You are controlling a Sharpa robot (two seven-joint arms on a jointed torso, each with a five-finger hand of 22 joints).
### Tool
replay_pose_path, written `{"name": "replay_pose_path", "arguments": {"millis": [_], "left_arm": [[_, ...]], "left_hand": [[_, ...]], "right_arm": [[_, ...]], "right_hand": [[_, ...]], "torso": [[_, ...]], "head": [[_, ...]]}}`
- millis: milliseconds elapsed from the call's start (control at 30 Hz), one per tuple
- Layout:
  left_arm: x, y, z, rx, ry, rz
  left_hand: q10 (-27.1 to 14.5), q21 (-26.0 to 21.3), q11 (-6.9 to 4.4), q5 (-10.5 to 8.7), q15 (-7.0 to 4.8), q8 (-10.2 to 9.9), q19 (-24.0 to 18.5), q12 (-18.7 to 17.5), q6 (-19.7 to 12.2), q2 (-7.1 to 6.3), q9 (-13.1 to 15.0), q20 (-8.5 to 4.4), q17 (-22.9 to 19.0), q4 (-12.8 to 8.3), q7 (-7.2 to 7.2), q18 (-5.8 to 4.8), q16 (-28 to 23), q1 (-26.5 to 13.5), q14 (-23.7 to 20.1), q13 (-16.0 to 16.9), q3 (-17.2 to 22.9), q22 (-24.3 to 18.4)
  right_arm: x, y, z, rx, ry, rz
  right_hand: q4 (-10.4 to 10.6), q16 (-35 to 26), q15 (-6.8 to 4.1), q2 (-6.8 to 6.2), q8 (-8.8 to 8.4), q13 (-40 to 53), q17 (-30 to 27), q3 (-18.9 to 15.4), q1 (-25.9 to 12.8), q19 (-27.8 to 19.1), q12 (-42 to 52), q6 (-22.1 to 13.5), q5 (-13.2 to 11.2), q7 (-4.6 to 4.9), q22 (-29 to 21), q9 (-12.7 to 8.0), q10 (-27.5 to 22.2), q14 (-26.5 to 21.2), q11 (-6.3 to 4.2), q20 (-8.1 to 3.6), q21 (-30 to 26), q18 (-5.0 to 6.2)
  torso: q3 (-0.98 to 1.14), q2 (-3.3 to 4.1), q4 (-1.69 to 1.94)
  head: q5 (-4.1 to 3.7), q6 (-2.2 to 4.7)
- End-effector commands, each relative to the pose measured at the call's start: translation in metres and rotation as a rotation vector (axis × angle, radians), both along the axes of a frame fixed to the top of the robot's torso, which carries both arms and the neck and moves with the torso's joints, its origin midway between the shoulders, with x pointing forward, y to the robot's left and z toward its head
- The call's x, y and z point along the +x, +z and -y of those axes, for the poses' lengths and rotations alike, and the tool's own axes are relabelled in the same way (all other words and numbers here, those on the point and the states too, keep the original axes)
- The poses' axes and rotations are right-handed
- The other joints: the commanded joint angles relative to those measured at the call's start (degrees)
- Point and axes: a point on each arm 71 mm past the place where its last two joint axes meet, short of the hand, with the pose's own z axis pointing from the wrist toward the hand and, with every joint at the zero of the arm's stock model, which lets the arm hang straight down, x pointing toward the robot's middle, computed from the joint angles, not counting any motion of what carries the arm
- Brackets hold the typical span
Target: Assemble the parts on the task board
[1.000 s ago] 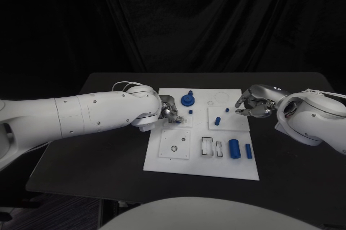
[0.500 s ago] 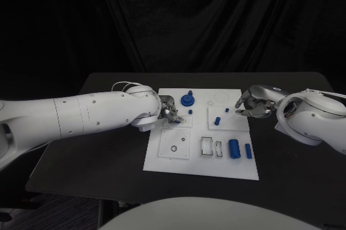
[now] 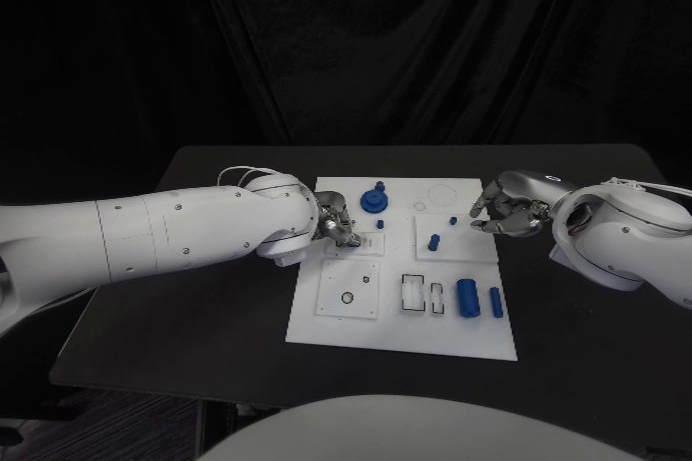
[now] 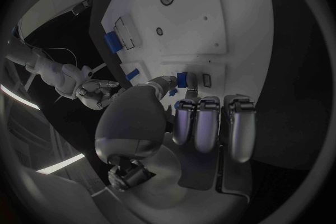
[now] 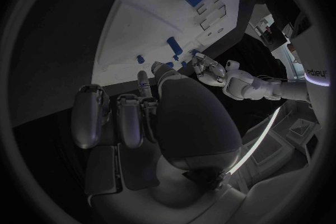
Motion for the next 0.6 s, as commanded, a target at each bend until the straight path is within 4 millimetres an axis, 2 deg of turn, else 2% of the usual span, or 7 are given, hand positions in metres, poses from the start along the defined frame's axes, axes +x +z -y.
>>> {"name": "replay_pose_path", "arguments": {"millis": [33,200,300,467,600], "left_arm": [[0.000,0.004,0.000,-0.025,0.007,0.029],[0.001,0.007,-0.005,-0.013,0.003,0.023],[0.003,0.011,-0.007,0.000,-0.008,0.014],[0.009,0.019,-0.008,0.011,-0.035,-0.015],[0.014,0.021,-0.008,-0.003,-0.032,-0.108]], "left_hand": [[5.9,-0.2,-0.53,0.19,-0.53,0.4,5.9,0.2,0.7,-0.56,0.3,-0.52,15.1,0.0,-0.08,-0.36,0.2,0.2,5.9,15.1,0.5,15.1],[5.9,-0.2,-0.57,0.13,-0.56,0.5,5.9,0.2,0.8,-0.62,0.4,-0.55,15.1,0.0,-0.13,-0.36,0.2,0.2,5.9,15.1,0.7,15.1],[5.9,-0.2,-0.62,-0.24,-0.61,0.5,5.9,0.2,1.0,-0.79,0.4,-0.61,15.1,0.0,-0.17,-0.36,0.2,0.1,5.9,15.1,0.8,15.1],[5.9,-0.2,-0.64,-4.99,-0.69,0.1,5.9,0.2,1.1,-0.87,0.5,-0.75,15.1,0.9,-0.14,-0.36,0.2,-0.6,5.9,15.1,1.2,15.1],[5.9,-0.2,-0.65,-5.74,-0.69,0.0,5.9,0.2,1.1,-0.93,0.5,-0.76,15.1,0.8,-0.21,-0.36,0.2,-0.3,5.9,15.1,1.3,15.1]], "right_arm": [[0.000,-0.001,0.002,-0.009,-0.017,-0.006],[0.000,-0.001,0.000,-0.004,-0.014,0.000],[0.000,0.000,0.000,0.000,-0.012,0.005],[0.000,0.000,0.000,0.005,-0.011,0.011],[0.001,0.000,-0.002,0.009,-0.009,0.012]], "right_hand": [[-0.1,-0.3,0.27,0.20,-0.36,10.2,7.1,0.4,0.3,0.3,-0.4,0.0,0.2,-0.03,10.1,-0.1,2.3,4.3,0.26,0.31,-0.2,0.65],[-0.1,-0.3,0.27,0.20,-0.36,10.2,7.1,0.4,0.3,0.3,-0.4,0.0,0.2,-0.03,10.1,-0.1,2.3,4.3,0.26,0.31,-0.2,0.65],[-0.1,-0.3,0.27,0.20,-0.37,10.0,7.1,0.4,0.4,0.3,-0.5,0.0,0.3,-0.02,10.1,-0.1,2.2,4.3,0.27,0.31,-0.3,0.68],[-0.1,-0.3,0.27,0.19,-0.37,10.0,7.1,0.4,0.4,0.3,-0.5,0.0,0.3,-0.02,10.1,-0.1,2.2,4.3,0.27,0.31,-0.3,0.67],[-0.1,-0.3,0.27,0.19,-0.37,10.0,7.1,0.4,0.4,0.3,-0.5,0.0,0.3,-0.02,10.1,-0.1,2.2,4.3,0.27,0.31,-0.3,0.67]], "torso": [[0.00,0.03,-0.03],[0.01,0.02,-0.02],[0.06,0.01,0.02],[0.04,0.00,-0.02],[0.08,0.02,-0.06]], "head": [[-0.18,0.01],[-0.13,0.01],[-0.50,0.01],[-0.42,0.01],[-0.16,0.01]]}}
